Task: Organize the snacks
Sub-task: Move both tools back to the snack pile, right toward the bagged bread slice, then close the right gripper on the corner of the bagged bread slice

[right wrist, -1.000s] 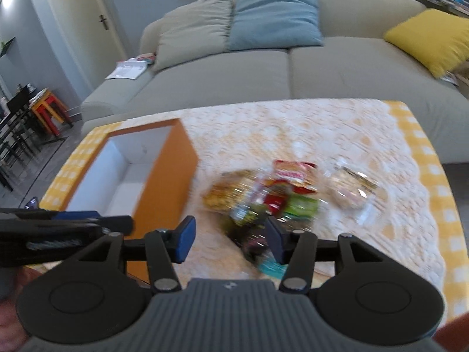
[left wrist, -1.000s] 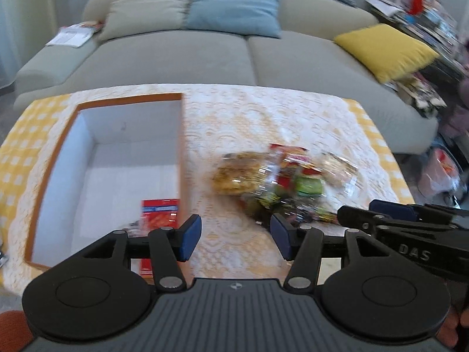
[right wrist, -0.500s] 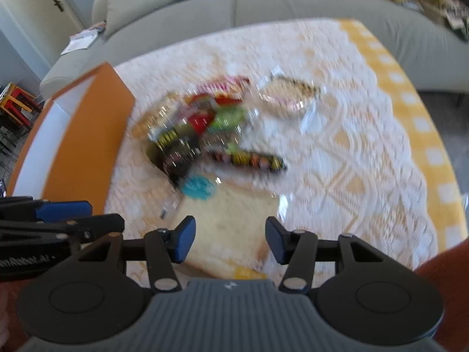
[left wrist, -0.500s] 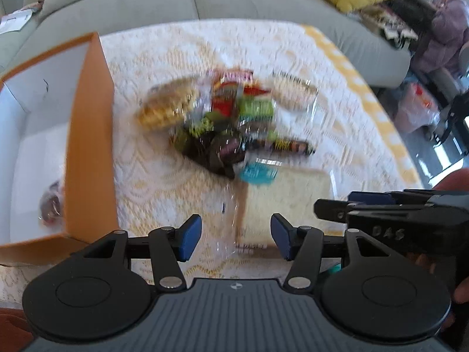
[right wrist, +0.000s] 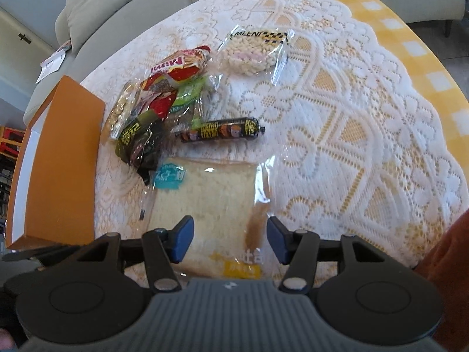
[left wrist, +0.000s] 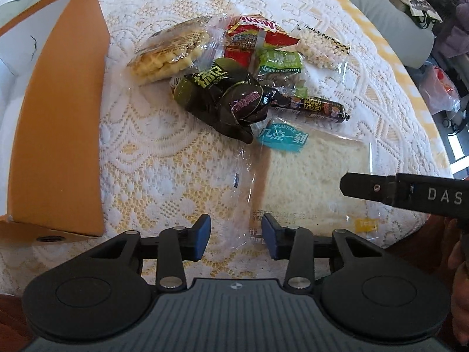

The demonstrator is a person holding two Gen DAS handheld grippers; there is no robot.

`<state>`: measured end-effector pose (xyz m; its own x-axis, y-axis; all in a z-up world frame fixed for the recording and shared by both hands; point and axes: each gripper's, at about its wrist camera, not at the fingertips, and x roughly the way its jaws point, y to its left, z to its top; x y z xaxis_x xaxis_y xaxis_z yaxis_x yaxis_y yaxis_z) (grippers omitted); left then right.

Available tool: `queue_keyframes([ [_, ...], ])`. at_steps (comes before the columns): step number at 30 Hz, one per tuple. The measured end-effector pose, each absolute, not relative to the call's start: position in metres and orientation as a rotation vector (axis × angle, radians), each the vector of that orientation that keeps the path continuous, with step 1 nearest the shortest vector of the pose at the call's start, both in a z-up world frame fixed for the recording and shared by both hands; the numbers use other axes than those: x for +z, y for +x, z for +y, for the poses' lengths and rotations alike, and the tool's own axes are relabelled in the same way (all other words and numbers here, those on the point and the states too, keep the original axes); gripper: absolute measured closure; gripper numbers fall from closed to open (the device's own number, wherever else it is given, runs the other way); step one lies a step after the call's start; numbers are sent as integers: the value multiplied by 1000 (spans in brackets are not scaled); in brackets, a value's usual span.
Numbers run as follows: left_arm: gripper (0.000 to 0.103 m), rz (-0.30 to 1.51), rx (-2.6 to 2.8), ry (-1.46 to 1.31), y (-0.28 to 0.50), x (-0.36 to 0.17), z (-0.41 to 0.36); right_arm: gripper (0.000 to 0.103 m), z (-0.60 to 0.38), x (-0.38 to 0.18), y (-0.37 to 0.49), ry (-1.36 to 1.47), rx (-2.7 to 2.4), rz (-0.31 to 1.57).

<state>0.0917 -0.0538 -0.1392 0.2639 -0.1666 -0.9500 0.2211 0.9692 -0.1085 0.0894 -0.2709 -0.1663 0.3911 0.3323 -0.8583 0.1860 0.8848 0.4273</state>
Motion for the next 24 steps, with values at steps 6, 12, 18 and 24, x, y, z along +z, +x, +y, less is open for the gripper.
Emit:
queue_keyframes([
  [6,63,1292,-276,41,94,-141,-55,48,-282,-170,86,565,58,1159],
  [12,63,1304,-264,40,96,-141,-55,49,-287,-169,83,602,43,1148],
  [18,63,1310,-252,37,97,-142,-54,42,-292,-171,80,609,-8,1167],
  [24,63,1313,-246,45,96,-144,-54,41,-291,-190,85,729,42,1232],
])
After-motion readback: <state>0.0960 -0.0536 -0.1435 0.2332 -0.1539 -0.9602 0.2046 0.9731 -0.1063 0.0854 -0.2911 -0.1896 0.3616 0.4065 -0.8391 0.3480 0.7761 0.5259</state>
